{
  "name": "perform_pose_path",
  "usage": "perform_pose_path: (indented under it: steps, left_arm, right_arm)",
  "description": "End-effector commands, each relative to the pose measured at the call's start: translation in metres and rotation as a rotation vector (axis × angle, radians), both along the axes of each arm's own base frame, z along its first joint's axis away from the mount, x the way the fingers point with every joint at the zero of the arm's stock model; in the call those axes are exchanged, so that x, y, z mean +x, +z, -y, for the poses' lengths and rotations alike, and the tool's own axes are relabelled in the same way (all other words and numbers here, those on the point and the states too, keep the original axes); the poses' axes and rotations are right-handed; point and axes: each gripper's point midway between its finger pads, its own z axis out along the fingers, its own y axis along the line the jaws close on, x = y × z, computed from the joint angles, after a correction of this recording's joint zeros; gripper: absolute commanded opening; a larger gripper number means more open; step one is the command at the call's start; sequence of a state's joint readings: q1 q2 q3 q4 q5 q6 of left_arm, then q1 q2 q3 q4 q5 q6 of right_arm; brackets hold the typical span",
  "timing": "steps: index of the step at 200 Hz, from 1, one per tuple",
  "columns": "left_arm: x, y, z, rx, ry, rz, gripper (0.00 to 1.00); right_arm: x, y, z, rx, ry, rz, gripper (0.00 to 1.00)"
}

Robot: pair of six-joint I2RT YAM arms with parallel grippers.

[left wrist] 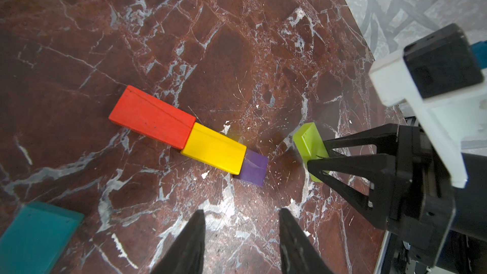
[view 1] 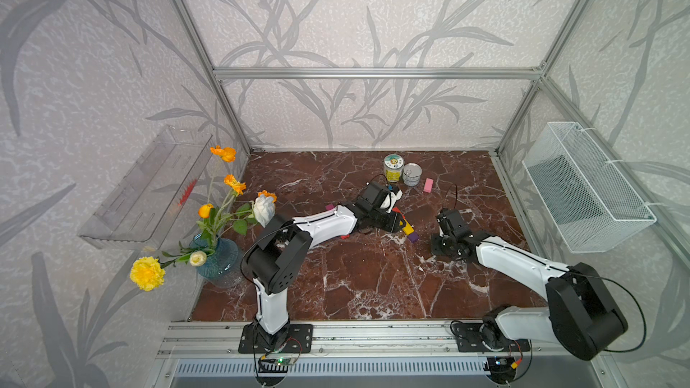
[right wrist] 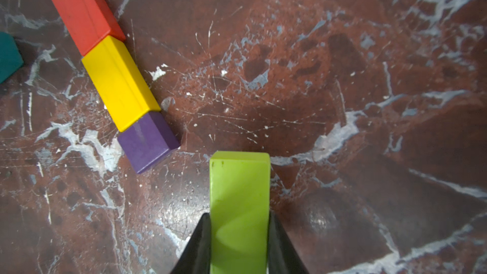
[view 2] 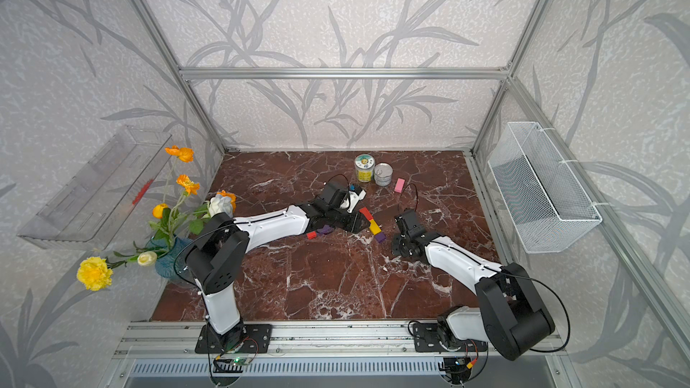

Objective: Assemble the letter v with building blocks
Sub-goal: Pick up the building block from the center of the board, then assemble the building block at the center of the board.

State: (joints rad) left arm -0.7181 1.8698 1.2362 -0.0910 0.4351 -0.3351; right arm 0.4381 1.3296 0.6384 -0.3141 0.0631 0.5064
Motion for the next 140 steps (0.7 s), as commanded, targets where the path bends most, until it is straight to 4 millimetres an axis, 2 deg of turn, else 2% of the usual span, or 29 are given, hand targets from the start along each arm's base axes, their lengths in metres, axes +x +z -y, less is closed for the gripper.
perform_pose_path:
  steps: [1, 76, 107, 140]
  left_arm:
    - [0.009, 0.003, 0.004, 0.016, -0.009, 0.019, 0.45]
    - [0.024, -0.018, 0.013, 0.096, -0.022, -0.008, 0.44]
    - [0.027, -0.032, 0.023, 0.102, -0.04, -0.06, 0.43]
    - [0.034, -0.032, 0.031, 0.09, -0.031, -0.06, 0.43]
  right_arm:
    - [0.017, 0.013, -0.003, -0.002, 0.005, 0.06, 0.17]
    - [0.054, 0.003, -0.019, 0.008, 0.013, 0.044, 0.19]
    - [0.064, -0.007, -0.019, 0.014, -0.007, 0.037, 0.21]
    - [0.073, -0.011, -0.016, 0.05, -0.034, 0.035, 0.24]
